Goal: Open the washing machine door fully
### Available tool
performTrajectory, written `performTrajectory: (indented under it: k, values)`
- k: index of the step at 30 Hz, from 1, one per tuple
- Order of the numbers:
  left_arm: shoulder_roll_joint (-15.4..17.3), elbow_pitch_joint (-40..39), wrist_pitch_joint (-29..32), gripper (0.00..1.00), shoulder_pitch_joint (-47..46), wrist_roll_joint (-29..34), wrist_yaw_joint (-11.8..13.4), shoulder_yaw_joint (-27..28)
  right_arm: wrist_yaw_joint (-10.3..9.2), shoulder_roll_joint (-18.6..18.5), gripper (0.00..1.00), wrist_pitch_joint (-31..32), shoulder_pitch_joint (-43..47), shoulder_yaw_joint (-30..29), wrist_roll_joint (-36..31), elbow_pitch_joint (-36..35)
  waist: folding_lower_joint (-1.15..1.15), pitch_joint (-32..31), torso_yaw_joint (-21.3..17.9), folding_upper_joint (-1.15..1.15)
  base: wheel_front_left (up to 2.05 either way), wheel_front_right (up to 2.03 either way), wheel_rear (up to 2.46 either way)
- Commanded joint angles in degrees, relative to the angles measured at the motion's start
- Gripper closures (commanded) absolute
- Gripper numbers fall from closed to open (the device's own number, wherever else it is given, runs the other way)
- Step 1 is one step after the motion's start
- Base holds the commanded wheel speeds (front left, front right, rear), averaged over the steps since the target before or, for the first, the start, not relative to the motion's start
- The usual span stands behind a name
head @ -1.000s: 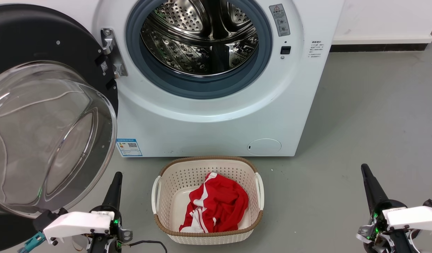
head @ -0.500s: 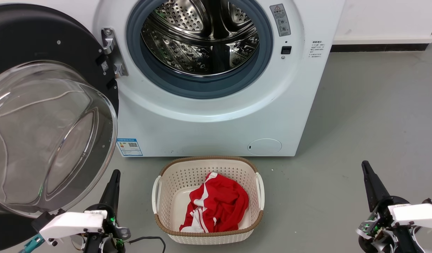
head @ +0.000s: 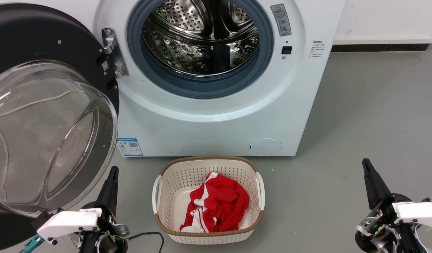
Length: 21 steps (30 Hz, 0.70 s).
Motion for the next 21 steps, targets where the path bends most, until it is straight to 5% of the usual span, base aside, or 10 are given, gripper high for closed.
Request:
performTrajectory:
  k: [1,21]
  values:
    - [-0.1,0.0,0.2,1.0,-0.5,0.0,-0.3,0.2,-0.01,0.2,1.0,0.3,-0.8,-0.1,-0.1,0.1,0.0,0.0,0.0,0.0,0.0,0.0,0.0]
    - [-0.1,0.0,0.1,1.0,-0.4,-0.1,-0.2,0.2,0.0,0.5,1.0,0.7,-0.8,-0.6,-0.5,0.1,0.0,0.0,0.0,0.0,0.0,0.0,0.0]
